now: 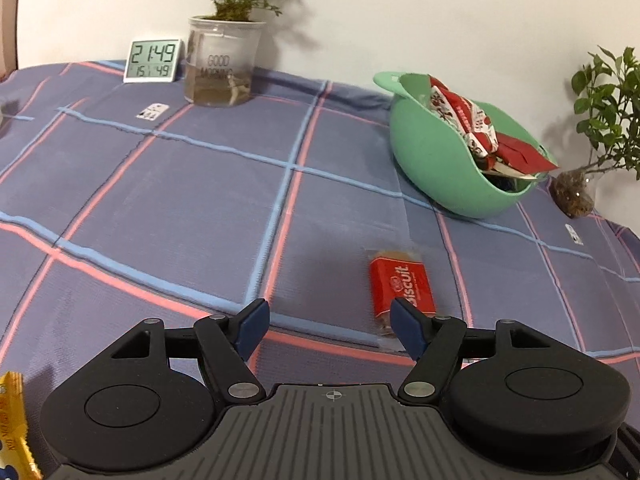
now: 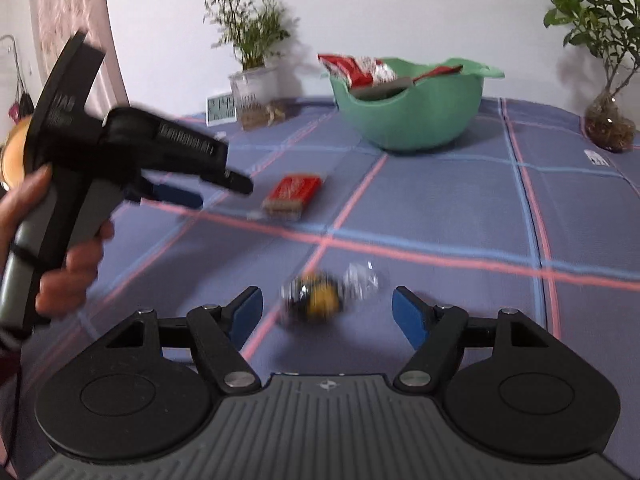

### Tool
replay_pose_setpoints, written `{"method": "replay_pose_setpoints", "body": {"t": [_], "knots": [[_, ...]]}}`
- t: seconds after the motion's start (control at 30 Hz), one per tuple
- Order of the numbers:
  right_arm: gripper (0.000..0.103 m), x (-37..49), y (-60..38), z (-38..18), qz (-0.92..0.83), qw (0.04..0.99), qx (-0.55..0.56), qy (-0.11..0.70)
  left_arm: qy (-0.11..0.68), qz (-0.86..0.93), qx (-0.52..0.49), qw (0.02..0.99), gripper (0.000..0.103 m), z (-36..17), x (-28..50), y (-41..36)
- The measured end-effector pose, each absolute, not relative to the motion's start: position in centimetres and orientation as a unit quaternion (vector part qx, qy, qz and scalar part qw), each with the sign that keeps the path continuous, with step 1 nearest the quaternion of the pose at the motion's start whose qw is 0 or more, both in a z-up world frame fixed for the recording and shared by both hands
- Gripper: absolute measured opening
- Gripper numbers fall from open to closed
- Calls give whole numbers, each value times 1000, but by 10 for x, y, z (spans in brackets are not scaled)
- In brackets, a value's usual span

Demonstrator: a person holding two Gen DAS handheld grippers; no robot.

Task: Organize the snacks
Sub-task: 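Grasp the red Biscuit pack with the left tool while the right tool grasps the gold foil chocolate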

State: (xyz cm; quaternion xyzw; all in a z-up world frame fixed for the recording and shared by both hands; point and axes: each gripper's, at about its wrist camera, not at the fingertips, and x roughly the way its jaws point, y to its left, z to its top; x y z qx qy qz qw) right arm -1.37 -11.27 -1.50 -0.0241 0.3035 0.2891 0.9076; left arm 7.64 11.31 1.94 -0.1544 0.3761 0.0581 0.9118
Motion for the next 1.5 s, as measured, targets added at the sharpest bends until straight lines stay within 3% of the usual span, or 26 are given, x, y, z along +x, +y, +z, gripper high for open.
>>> {"method": "replay_pose_setpoints", "body": {"t": [0.37, 0.43, 0.5, 0.57, 0.97, 1.17, 1.27, 1.5], "knots": [[68, -14, -91, -15, 296, 905, -37, 304, 384, 55, -89, 917, 103, 21, 98, 83], [61, -13, -84, -16, 290, 906, -63, 300, 387, 55, -79, 917, 103, 20, 103, 78], [40, -10, -83, -16, 284, 909, -80, 295, 390, 57, -71, 916, 103, 18, 108, 75], [32, -4, -89, -14, 276, 911, -82, 295, 393, 57, -66, 915, 103, 16, 111, 73], [33, 21, -131, -14, 222, 927, -43, 301, 392, 53, -54, 917, 103, 13, 122, 62], [42, 12, -125, -15, 223, 927, -73, 293, 393, 44, -28, 918, 103, 7, 123, 50], [31, 13, -128, -15, 224, 927, -68, 294, 388, 34, -25, 921, 100, 8, 122, 49], [31, 14, -129, -14, 225, 928, -58, 290, 384, 34, -15, 923, 98, 12, 118, 51]]}}
